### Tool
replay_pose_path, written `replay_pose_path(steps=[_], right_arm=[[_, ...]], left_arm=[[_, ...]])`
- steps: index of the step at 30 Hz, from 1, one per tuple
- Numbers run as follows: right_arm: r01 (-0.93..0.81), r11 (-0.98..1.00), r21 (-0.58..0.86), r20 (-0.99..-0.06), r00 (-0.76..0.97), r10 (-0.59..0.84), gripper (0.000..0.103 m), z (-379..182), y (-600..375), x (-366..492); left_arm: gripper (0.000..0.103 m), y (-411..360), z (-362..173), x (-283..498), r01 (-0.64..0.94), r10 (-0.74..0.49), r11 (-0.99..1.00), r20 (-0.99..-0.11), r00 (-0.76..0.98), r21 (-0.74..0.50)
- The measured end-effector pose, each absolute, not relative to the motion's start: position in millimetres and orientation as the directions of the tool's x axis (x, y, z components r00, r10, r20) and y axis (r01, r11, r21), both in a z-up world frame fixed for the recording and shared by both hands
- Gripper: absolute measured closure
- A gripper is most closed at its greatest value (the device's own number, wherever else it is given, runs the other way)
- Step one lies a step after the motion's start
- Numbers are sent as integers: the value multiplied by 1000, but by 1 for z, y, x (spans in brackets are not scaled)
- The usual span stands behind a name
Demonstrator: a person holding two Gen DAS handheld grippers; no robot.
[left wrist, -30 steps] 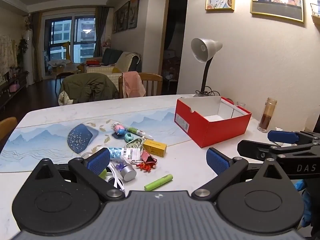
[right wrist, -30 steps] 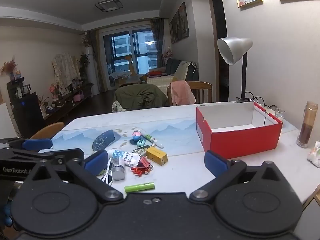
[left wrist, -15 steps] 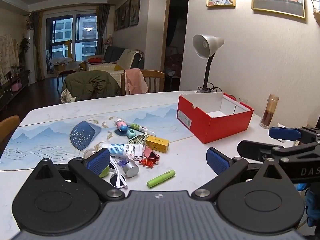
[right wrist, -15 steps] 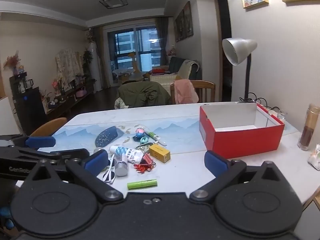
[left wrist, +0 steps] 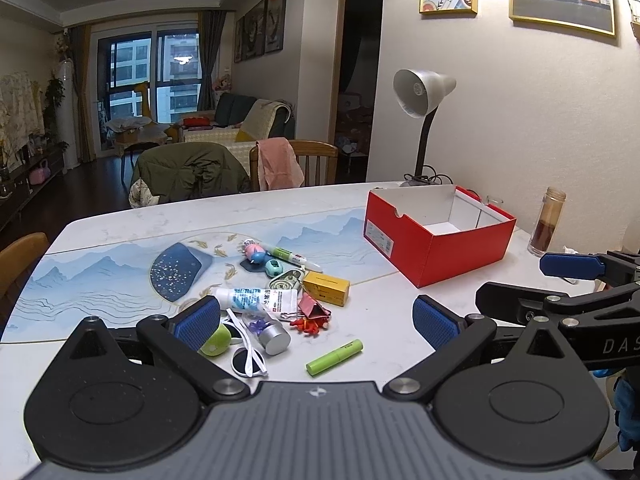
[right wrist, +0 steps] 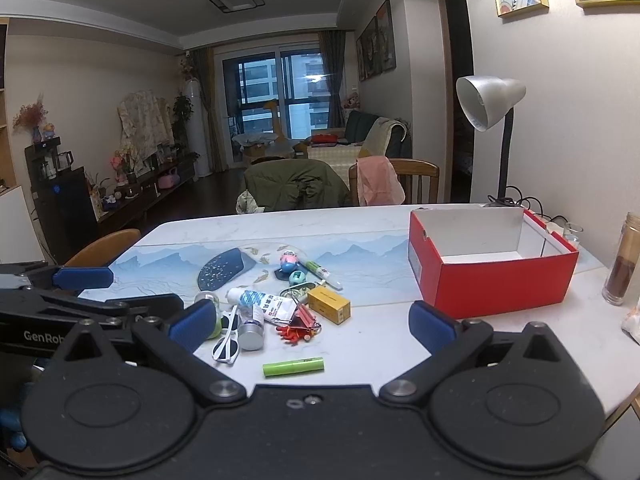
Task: Organize rigid objects
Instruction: 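Move both tools toward the cluster of small items on the mat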
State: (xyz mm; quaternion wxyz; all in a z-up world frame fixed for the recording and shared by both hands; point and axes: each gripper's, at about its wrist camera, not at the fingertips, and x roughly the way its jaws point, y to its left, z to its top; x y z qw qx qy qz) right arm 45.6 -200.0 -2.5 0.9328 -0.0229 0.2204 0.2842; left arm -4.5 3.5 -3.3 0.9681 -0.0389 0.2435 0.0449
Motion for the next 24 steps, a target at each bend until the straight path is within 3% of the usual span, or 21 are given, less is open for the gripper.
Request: replay_pose_path(steps=[24], right_arm=[[-601,797,53,-481,684,548,4,-11,-164,70]], left_arm=[[0,38,-13,17,-129,59,986,-512,857,-102]])
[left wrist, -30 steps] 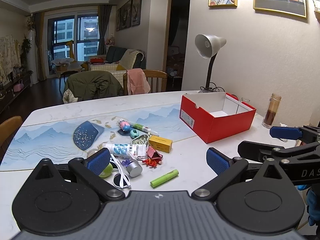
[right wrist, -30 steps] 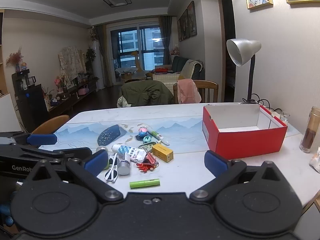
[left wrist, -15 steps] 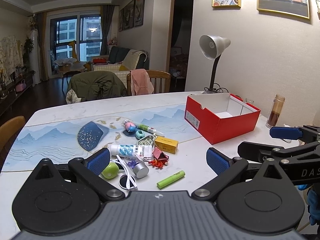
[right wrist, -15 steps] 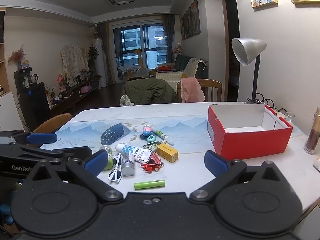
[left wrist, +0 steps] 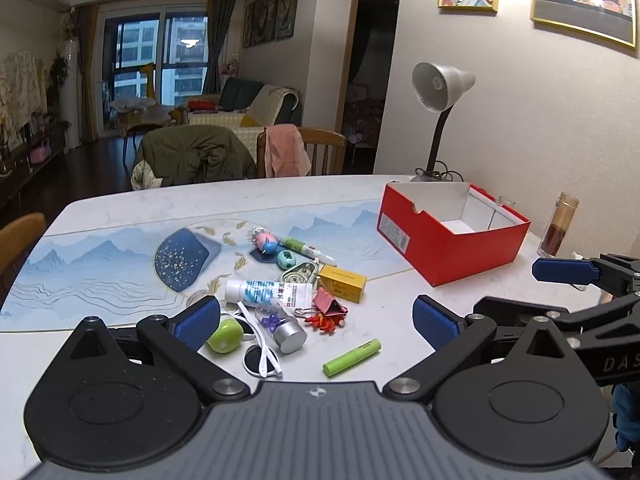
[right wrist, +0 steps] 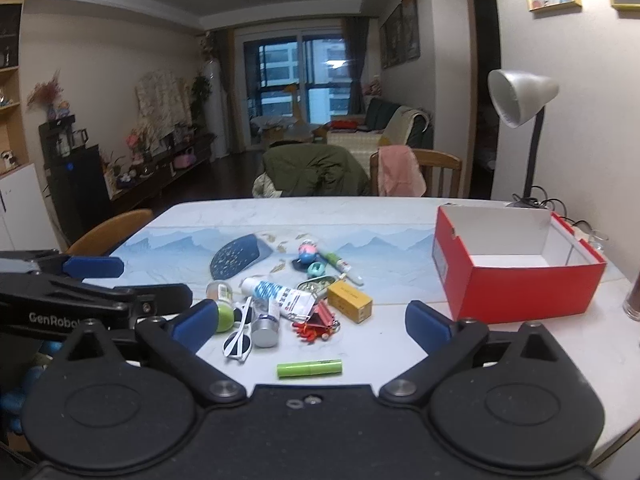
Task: Organize rigid objects
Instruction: 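Move both tools toward the cluster of small items on the mat, then grasp the toothpick jar with the left tool while the right tool grasps the green lighter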
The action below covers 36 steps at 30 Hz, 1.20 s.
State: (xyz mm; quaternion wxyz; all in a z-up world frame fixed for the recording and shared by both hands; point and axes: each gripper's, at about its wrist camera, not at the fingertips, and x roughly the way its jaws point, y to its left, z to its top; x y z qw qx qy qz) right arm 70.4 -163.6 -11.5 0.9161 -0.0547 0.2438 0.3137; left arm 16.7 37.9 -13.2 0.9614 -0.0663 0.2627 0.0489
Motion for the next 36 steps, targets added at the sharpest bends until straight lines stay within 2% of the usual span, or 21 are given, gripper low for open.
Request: replay_pose_path(steps=[15,29,36], right_arm=[[-659,752,23,-581,603,547,9,-43,-159,112],[-840,543,12,-719,370,588,18,-115,-118,174],[-928,367,-64,-765,282,580,28,-141,-94,192]], left_arm=[[0,90,-62,76,-280,158,954,-614,773,-108],[0,131,-110,146,-452,273,890,-724,634,-59],[1,150,-134,168,-505,261,859,-779,570,-81]])
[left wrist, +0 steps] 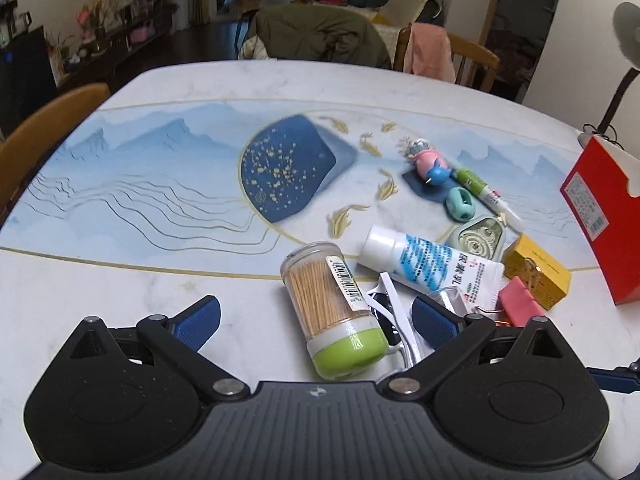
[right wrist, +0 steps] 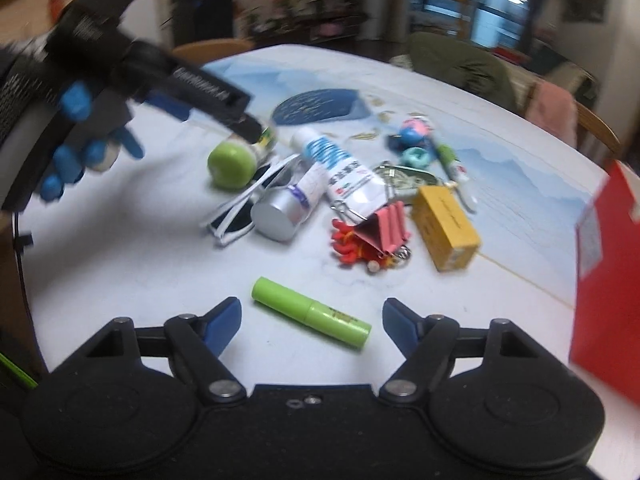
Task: Organize rigid objects
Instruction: 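Grasp the toothpick jar with the left tool while the right tool grasps the green lighter, then carry the toothpick jar and green lighter with both tools over the red shoebox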
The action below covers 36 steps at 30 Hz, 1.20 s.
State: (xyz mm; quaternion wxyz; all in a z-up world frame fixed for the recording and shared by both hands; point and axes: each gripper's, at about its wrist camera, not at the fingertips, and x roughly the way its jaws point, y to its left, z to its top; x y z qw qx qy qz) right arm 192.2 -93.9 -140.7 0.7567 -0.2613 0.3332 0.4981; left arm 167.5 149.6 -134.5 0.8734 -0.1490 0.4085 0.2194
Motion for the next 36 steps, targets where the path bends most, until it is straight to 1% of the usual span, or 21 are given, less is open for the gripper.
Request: replay_pose_path(steps=[4,5,9,11,13,15,18,22,23,24,25,26,27,29,36], right_arm=[[-959,278,-59,-780,219,587,34,-145,-87,202],[-963,263,-61,-784,210,584,35,-147,-85,204],[-974,220,-52,-797,173,578,46,-152,-79,210],[-977,207,-47,-804,159,572,48,-155,-77,213],[-982,184,-41,-813,140,565,54,-157,-76,214],[-984,176,-32,-818,127,560,55,-159,-75,214],[-985,171,-12,-821,107,561,60,-158,-75,212],[-984,177,12,-825,91,558,72,-156,-73,207],[-983,184,8,-825,97,557,73,-157,-72,205],[-982,191,5,-825,103,555,77,-156,-72,203],[-980,201,10,-826,105,555,81,-156,-72,201],[-976,217,21,-825,106,555,83,-156,-71,201],[-970,241,34,-825,109,554,86,-156,-72,202],[-958,283,55,-826,116,552,87,-155,-74,202],[-889,446,105,-833,166,528,88,-155,-83,205]], left_arm=[[2,154,-144,174,-527,257,845,-795,549,-91],[5,155,-146,175,-529,255,843,-797,547,-94],[11,158,-152,181,-534,238,839,-810,536,-106],[15,159,-154,182,-534,232,838,-814,533,-111],[16,159,-156,183,-534,229,838,-816,530,-112],[18,160,-157,182,-533,229,839,-818,528,-110],[19,161,-159,183,-525,222,843,-816,534,-115],[33,162,-160,183,-507,191,850,-812,552,-145],[37,162,-160,183,-505,187,850,-812,553,-148],[39,162,-160,182,-502,181,851,-812,555,-153],[43,162,-160,182,-496,173,853,-810,560,-162],[48,162,-160,181,-489,161,855,-807,568,-173],[51,163,-159,181,-482,150,857,-805,574,-184],[54,163,-158,179,-480,151,859,-805,573,-180],[56,163,-152,166,-474,161,865,-803,574,-165]])
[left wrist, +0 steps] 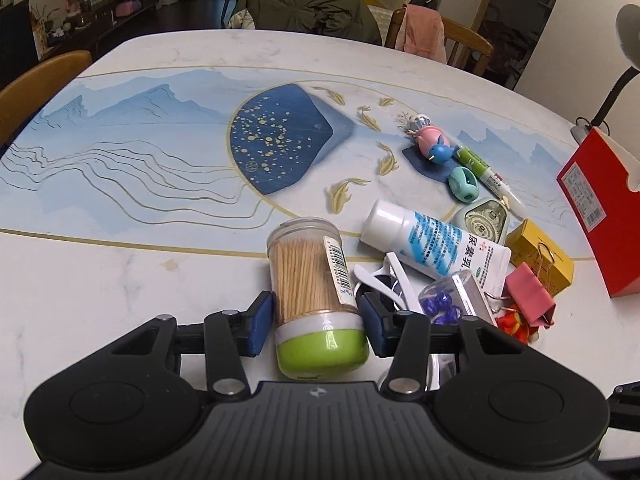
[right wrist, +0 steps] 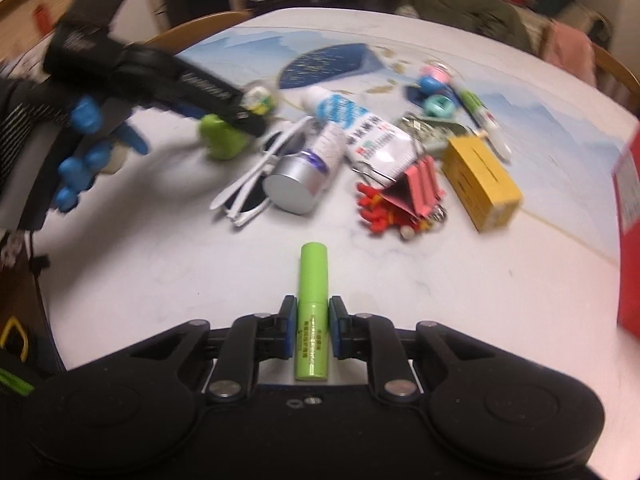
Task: Organize rigid objects
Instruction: 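Carry the toothpick jar and green lighter with both tools over the red shoebox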
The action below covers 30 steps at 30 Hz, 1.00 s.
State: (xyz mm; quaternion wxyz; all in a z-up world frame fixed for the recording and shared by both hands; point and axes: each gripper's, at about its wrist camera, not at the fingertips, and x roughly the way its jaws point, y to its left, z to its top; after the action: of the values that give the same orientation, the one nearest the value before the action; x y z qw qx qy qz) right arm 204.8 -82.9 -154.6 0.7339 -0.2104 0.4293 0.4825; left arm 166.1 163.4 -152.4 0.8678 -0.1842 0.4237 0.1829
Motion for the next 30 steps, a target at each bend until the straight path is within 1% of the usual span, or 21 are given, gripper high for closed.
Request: replay_pose_path(steps=[7,12,21,26,30], right_arm=[[-766,609,208,-822,201,533,88,-150,-108,212],[-694,679,239,-796,260,547,88,-135,-126,206],[-620,746,242,-742,377,554,88,-91,-153,192],[-577,776,254,-708,436,555,88,-67,-170,202],[-553,794,254,-682,480,552,88,-49,-186,220]], left_arm=[[58,162,-141,140,-461,140,865,-785,603,-200],[58,157,-130,119,-446,132,868,-766,629,-217],[58,133,-88,95,-373,81,889,-711,699,-266],[58,108,-57,98,-304,53,916,-672,739,-261],[58,83,-37,114,-248,24,936,-658,753,-250]])
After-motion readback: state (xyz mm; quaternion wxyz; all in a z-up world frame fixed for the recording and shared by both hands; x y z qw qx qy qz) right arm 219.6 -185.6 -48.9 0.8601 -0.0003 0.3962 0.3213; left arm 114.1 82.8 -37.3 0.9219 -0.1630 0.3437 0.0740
